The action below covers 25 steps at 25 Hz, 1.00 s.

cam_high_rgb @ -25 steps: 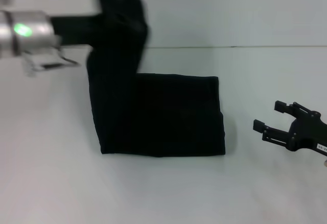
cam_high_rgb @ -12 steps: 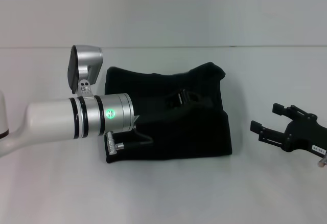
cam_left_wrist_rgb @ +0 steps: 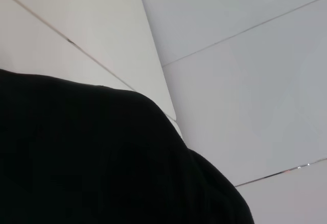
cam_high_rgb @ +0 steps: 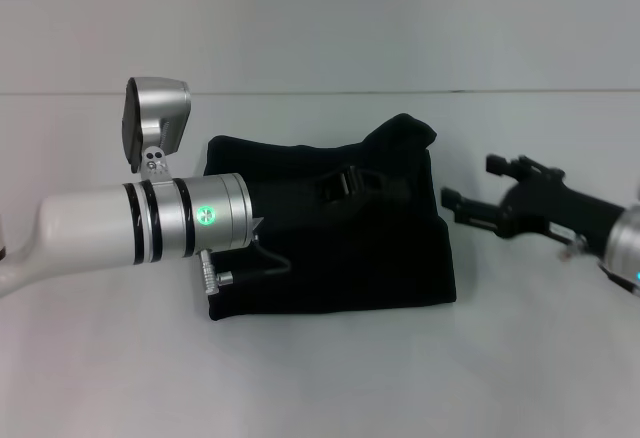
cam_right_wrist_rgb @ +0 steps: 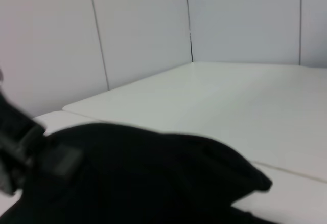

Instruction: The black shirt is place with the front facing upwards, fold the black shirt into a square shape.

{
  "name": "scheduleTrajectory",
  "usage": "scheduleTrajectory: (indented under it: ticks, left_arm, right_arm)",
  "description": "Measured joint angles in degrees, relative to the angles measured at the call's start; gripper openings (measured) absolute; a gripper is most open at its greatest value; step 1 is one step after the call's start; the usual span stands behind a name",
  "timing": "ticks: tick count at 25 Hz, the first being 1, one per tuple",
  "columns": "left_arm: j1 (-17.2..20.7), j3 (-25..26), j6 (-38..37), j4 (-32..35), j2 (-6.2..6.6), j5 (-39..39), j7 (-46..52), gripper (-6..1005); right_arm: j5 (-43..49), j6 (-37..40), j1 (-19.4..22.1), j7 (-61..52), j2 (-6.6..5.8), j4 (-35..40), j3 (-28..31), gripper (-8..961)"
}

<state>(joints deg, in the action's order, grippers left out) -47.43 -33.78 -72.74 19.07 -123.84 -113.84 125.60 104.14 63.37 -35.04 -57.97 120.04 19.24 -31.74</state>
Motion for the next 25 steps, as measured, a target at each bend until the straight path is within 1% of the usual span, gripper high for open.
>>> scheduleTrajectory:
  ticks: [4, 5, 6, 10, 13, 17, 21, 25]
  left_arm:
    - [0.0, 0.3, 0.0, -0.2, -0.17, 0.1, -1.7, 39]
    - [0.0, 0.3, 0.0, -0.4, -0.19, 0.2, -2.1, 39]
    - [0.0, 0.2, 0.0, -0.5, -0.18, 0.2, -2.4, 39]
    - [0.0, 0.0, 0.0, -1.2, -0.28, 0.2, -4.4, 39]
    - [0.2, 0.0, 0.6, -3.0, -0.40, 0.2, -7.3, 39]
    - [0.0, -0.1, 1.2, -4.7, -0.49, 0.2, -10.7, 39]
    - [-0.4, 0.2, 2.5, -6.6, -0.60, 0.2, -13.3, 39]
    - [-0.8, 0.3, 3.4, -8.1, -0.74, 0.5, -15.5, 39]
  right_arm:
    - [0.0, -7.0, -4.9, 0.0, 0.06, -2.2, -0.1, 933]
    - [0.0, -11.3, -7.4, 0.0, 0.14, -3.6, -0.1, 933]
    - [0.0, -11.3, -7.4, 0.0, 0.14, -3.6, -0.1, 933]
    - [0.0, -17.0, -11.3, 0.0, 0.20, -5.0, 0.2, 933]
    - [-1.3, -17.6, -12.1, 0.0, 0.20, -4.7, 0.2, 933]
    - [-4.6, -17.7, -12.2, 1.0, 0.12, -4.2, 0.0, 932]
    - [-6.3, -17.9, -11.6, 1.5, 0.00, -4.1, 0.1, 932]
    - [-8.0, -20.0, -10.3, 1.6, -0.11, -3.9, 0.6, 932]
